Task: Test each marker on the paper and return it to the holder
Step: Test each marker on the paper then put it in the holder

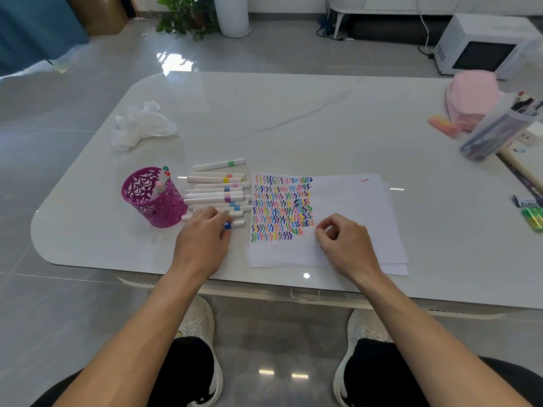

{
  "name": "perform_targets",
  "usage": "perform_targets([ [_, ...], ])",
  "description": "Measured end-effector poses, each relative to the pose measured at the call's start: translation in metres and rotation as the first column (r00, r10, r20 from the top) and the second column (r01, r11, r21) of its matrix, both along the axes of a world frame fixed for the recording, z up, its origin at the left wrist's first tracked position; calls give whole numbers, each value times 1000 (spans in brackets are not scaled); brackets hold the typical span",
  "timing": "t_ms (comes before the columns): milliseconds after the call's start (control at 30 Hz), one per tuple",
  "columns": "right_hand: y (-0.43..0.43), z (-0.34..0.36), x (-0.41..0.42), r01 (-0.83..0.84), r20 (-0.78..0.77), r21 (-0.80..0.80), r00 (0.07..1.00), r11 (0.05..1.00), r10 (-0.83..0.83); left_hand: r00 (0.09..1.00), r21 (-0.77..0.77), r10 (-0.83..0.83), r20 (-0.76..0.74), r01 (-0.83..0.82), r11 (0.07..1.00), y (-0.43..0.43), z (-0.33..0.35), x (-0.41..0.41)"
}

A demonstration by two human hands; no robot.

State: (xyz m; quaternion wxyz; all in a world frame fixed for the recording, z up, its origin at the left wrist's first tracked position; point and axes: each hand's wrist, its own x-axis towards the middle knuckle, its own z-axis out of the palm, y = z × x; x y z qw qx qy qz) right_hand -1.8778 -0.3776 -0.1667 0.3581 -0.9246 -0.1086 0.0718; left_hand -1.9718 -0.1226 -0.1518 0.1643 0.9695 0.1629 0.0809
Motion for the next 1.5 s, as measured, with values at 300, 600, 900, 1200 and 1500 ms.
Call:
perform_targets([
  [300,-1,3,-1,-5,4,4,1000,1000,5,1000,-6,-19,11,19,1000,-5,2,2],
  [600,1,8,-5,6,37,71,999,997,-9,944,-444,-32,328,184,877,-37,36,9],
  [900,7,26,-20,-312,13,241,948,919,318,979,-682,-59,195,179,709,-73,36,13],
  [1200,-1,11,-17,-378,170,47,915,925,365,983,-684,-181,25,149,714,-84,28,18],
  [1500,-2,12,-17,-464,141,0,877,886,460,992,-762,-124,13,91,642,-88,26,24],
])
